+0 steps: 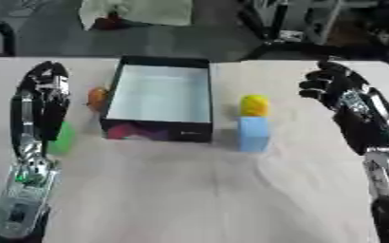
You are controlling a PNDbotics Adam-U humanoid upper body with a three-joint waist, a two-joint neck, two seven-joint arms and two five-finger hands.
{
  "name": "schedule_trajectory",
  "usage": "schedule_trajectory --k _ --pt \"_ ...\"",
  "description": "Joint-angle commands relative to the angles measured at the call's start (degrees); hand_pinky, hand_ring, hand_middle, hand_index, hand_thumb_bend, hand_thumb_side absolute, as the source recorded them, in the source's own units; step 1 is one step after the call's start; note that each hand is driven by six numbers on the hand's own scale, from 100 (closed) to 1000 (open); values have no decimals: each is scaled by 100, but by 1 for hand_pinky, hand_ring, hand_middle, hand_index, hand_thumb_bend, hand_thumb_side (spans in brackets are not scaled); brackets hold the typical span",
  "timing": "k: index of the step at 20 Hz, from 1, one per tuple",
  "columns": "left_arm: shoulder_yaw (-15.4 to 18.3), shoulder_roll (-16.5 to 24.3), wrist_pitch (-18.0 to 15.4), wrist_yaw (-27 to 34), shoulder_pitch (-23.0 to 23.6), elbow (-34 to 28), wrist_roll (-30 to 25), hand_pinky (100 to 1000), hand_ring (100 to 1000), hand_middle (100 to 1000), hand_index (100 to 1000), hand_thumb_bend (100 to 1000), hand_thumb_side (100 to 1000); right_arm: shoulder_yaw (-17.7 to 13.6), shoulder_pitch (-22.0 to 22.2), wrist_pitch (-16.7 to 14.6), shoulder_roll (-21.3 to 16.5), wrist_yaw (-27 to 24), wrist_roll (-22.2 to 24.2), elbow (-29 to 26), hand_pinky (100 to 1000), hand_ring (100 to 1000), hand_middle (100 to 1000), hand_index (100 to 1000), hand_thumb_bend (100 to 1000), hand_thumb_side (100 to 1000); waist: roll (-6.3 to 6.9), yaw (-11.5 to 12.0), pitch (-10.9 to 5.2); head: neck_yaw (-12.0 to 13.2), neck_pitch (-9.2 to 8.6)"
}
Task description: Pick up objects on the table and place them in the box.
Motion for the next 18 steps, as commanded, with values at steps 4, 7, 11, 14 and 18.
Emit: schedule_trajectory --k 4,7,11,14,18 --pt "15 26 -26 14 -86 -118 -36 644 560 606 861 188 796 0 -82 0 -23 -58 32 -116 771 752 703 845 100 563 87 -18 24 -33 -11" --pt "18 30 -34 9 -92 -129 -43 644 560 606 861 186 790 12 -86 3 -21 -57 52 -117 771 752 702 845 100 561 89 -17 26 -26 -11" --pt "1 115 -7 -63 -196 -107 -104 653 573 622 866 186 726 0 -76 9 -17 -46 47 -107 771 752 702 845 100 565 93 -37 27 -35 -11" --pt "-216 483 91 -282 -535 64 -347 671 589 645 871 180 661 7 -63 12 -35 -36 52 -94 771 752 702 845 100 564 121 -57 3 -54 -11" --pt "-714 1107 131 -664 -1134 584 -735 735 652 720 892 175 538 24 -52 30 -92 -26 67 -66 770 752 703 845 100 567 232 -110 -42 -72 -11"
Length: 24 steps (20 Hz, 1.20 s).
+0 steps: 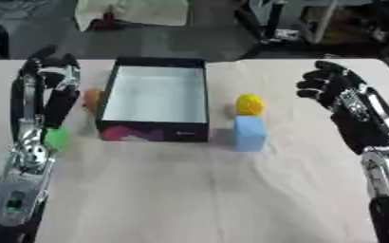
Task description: Pick up objects on the table and place them in the box.
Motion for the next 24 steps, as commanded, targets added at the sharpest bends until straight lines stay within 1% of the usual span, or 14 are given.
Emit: schedule_trajectory --k 1,2,3,5,7,9,12,15,16,18,21,24 --pt "-435 608 26 -329 -457 373 -318 748 673 739 894 200 504 6 -53 -2 -109 5 27 -61 770 752 703 845 100 568 119 -22 -49 -33 -11" --pt "-606 781 12 -435 -629 545 -424 753 683 747 897 214 493 5 -52 0 -123 8 27 -58 770 752 703 845 100 568 141 -27 -52 -43 -11" --pt "-765 941 -4 -533 -787 704 -522 767 711 770 901 261 462 1 -51 1 -134 12 25 -54 770 752 703 845 100 569 159 -24 -54 -50 -11" --pt "-1090 1266 41 -733 -1047 1028 -723 779 738 791 903 314 448 0 -43 8 -165 26 24 -43 771 752 703 845 100 570 207 -21 -67 -58 -11" --pt "-1411 1588 30 -931 -1179 1350 -920 789 757 806 901 369 438 6 -38 10 -183 36 31 -37 771 752 703 845 100 569 235 -26 -79 -71 -11" --pt "-1716 1893 -5 -1100 -1259 1655 -1108 796 770 819 901 405 433 2 -32 10 -191 44 31 -31 771 752 703 845 100 570 248 -29 -87 -94 -11" --pt "-2193 2370 -69 -1128 -1371 2132 -1402 801 779 827 899 424 412 -11 -24 12 -186 51 19 -22 771 752 704 846 100 571 247 -36 -94 -115 -11" --pt "-2627 2818 -233 -947 -1525 2580 -1677 802 781 825 896 428 397 -21 -18 8 -177 51 9 -20 771 752 704 846 100 571 226 -36 -98 -133 -11" --pt "-2684 2964 -310 -868 -1565 2726 -1767 802 781 825 896 431 398 -20 -17 7 -175 52 10 -21 771 752 704 846 100 570 219 -40 -98 -133 -11" --pt "-2657 3171 -492 -777 -1632 3037 -1958 802 781 823 894 436 396 -13 -20 2 -173 50 17 -24 771 752 704 846 100 568 207 -47 -101 -120 -11" --pt "-2530 3180 -779 -868 -1729 3489 -2248 799 777 814 885 437 389 -10 -11 -7 -188 46 24 -30 771 752 704 846 100 566 199 -21 -110 -133 -11" --pt "-2435 3115 -1076 -983 -1801 3802 -2545 795 771 801 875 432 383 -8 4 -17 -203 54 34 -35 772 753 705 846 100 564 190 5 -117 -153 -11"
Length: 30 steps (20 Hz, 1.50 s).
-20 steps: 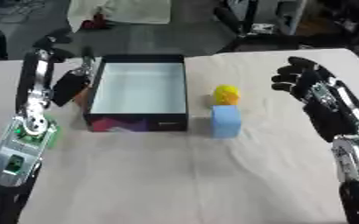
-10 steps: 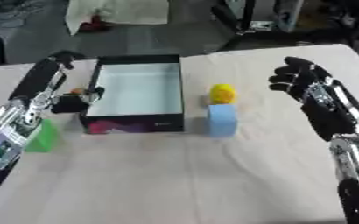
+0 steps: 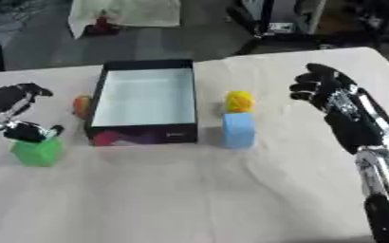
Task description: Pick up objects on the table and place them in the box.
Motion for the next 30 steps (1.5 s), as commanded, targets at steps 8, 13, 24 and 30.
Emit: schedule_trajectory --k 8,13,24,30 --pt "612 186 -956 -488 -330 465 -1027 796 782 821 891 542 470 -39 -31 -48 -160 32 20 -80 772 753 705 847 100 563 8 68 -122 -41 -11" --pt "1001 285 -954 -641 -434 192 -1562 803 802 845 905 667 554 -53 -24 -48 -168 39 12 -74 772 753 705 847 100 564 14 94 -131 -55 -11" --pt "598 357 -898 -76 -425 -122 -2710 798 785 835 897 683 495 -60 -27 -43 -188 41 15 -62 772 754 706 847 100 565 46 99 -136 -84 -11" --pt "669 421 -499 295 -462 -544 -4180 791 768 817 894 670 493 -65 -28 -39 -190 42 13 -57 772 754 706 847 100 566 56 109 -139 -93 -11"
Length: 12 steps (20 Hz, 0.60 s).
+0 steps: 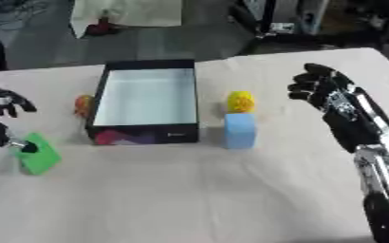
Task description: Pick up objects on the table and place them in the box.
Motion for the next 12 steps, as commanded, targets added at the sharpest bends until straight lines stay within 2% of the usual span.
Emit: schedule_trajectory --k 1,8,12 --pt "108 290 226 155 -120 -272 -461 782 749 802 891 651 490 -33 -63 -9 -113 34 4 -57 773 754 707 847 100 566 58 6 -134 -25 -11" --pt "134 330 501 -213 166 -107 -502 794 775 840 901 593 481 -37 -75 -1 -104 37 4 -50 773 755 707 847 100 568 71 -13 -129 -35 -11" --pt "203 234 528 -583 239 115 -503 789 772 841 900 584 486 -43 -77 0 -95 34 0 -47 773 755 708 847 100 569 66 -20 -128 -41 -11"
